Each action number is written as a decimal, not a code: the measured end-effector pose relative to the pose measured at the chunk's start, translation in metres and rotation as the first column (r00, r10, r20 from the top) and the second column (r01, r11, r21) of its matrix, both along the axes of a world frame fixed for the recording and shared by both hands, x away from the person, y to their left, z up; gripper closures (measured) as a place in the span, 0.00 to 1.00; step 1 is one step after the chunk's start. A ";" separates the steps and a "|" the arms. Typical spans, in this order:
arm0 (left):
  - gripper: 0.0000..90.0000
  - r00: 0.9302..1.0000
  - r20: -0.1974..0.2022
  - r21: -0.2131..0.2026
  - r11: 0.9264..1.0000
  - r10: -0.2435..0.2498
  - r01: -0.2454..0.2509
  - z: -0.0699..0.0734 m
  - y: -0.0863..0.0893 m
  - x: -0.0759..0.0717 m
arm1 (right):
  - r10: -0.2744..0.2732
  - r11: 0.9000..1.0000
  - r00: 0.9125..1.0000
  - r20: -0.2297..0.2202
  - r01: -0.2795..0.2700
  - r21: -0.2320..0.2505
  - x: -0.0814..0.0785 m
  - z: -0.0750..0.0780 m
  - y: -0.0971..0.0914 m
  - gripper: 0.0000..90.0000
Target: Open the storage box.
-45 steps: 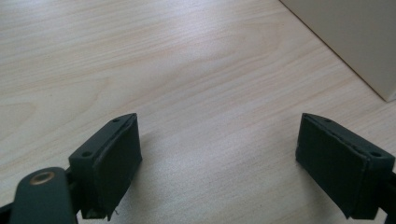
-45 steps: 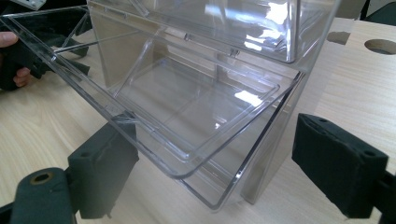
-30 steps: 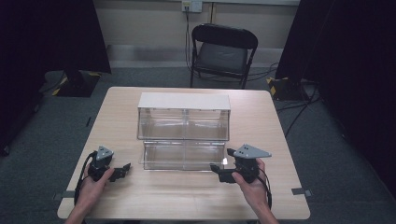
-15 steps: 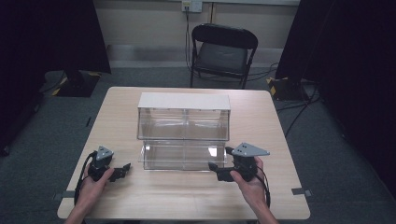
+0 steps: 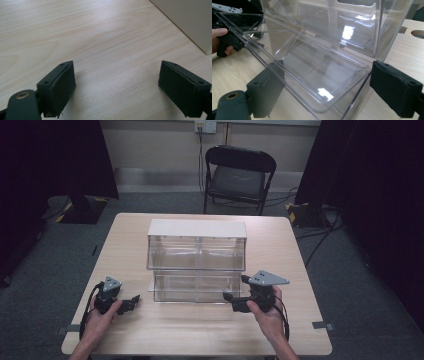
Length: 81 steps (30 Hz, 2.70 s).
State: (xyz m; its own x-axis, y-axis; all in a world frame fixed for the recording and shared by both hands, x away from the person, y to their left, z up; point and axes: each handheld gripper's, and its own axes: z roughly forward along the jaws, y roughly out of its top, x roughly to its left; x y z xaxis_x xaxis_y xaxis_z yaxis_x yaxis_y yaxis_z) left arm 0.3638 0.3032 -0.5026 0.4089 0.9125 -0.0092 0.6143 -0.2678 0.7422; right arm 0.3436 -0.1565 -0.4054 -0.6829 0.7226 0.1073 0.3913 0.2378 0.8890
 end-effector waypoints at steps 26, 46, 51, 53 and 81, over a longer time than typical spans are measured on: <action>0.15 1.000 0.000 0.000 1.000 0.000 0.000 0.000 0.000 0.000 | 0.001 1.000 1.000 -0.009 -0.001 -0.005 0.004 0.002 0.001 0.12; 0.15 1.000 0.000 -0.001 1.000 0.000 0.000 0.000 0.000 0.000 | -0.005 1.000 1.000 -0.005 0.005 0.008 0.006 0.005 0.002 0.13; 0.15 1.000 0.000 -0.001 1.000 0.000 0.000 0.000 0.000 0.000 | -0.005 1.000 1.000 -0.005 0.005 0.006 0.006 0.005 0.002 0.13; 0.15 1.000 0.000 0.000 1.000 0.000 0.000 0.000 0.000 0.000 | -0.005 1.000 1.000 -0.007 0.005 0.006 0.006 0.005 0.002 0.13; 0.15 1.000 0.000 -0.001 1.000 0.000 0.000 0.000 0.000 0.000 | -0.012 1.000 1.000 0.007 0.012 0.006 0.011 0.015 0.002 0.14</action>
